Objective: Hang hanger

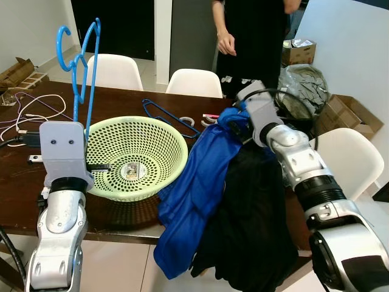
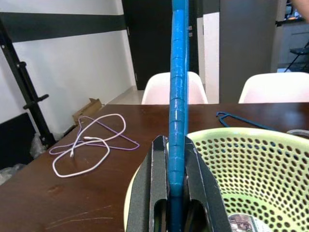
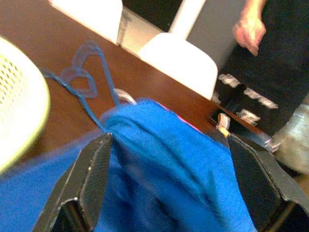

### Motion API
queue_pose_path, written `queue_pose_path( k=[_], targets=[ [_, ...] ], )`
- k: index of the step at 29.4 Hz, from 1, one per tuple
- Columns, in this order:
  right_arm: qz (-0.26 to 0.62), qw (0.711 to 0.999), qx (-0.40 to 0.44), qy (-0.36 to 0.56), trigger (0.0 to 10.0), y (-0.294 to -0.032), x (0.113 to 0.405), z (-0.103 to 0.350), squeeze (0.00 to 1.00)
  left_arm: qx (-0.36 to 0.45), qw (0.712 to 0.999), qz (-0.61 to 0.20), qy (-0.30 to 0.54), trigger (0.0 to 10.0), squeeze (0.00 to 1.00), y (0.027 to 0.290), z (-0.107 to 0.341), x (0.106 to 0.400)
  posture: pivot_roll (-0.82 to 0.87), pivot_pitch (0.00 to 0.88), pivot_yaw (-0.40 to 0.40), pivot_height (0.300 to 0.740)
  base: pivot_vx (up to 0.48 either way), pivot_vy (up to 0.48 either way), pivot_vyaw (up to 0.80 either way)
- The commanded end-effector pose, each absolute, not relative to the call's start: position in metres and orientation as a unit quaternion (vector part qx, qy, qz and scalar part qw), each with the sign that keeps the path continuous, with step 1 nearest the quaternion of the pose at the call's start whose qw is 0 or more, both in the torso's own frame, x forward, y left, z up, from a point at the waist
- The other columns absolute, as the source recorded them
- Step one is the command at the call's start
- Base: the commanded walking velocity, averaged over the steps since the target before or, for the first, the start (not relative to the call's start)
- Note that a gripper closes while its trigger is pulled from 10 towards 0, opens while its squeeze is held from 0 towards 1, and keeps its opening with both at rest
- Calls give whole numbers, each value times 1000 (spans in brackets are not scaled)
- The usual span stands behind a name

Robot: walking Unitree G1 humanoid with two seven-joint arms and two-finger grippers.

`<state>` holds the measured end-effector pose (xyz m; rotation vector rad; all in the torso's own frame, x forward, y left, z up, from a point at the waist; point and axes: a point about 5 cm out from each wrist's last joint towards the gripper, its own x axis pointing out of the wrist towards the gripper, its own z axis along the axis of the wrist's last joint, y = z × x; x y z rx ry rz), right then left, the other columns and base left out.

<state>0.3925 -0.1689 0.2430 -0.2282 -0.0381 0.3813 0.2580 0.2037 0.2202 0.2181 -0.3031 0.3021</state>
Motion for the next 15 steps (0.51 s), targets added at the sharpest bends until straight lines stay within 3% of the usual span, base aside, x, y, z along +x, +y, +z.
queue_pose_path(
  k=[1, 9, 10, 12, 15],
  targets=[
    [227, 971, -45, -60, 10000, -176, 385, 257, 1000, 125, 969, 150, -153, 10000, 0, 203, 223, 261, 101, 0, -72, 740, 0, 0, 0],
    [280, 955, -2, -94, 10000, -182, 373, 266, 1000, 134, 968, 143, -156, 10000, 0, 200, 224, 263, 101, 0, -72, 740, 0, 0, 0],
    [324, 940, 30, -105, 10000, -186, 361, 264, 4, 138, 969, 138, -155, 10000, 0, 197, 224, 263, 91, 0, -67, 740, 0, 0, 0],
    [349, 924, 106, -118, 10000, -196, 351, 259, 0, 144, 969, 128, -155, 10000, 0, 193, 224, 264, 89, 0, -64, 740, 0, 0, 0],
    [303, 935, 150, -110, 10000, -204, 357, 249, 0, 145, 970, 115, -156, 10000, 0, 189, 225, 265, 87, 0, -64, 740, 0, 0, 0]
  ],
)
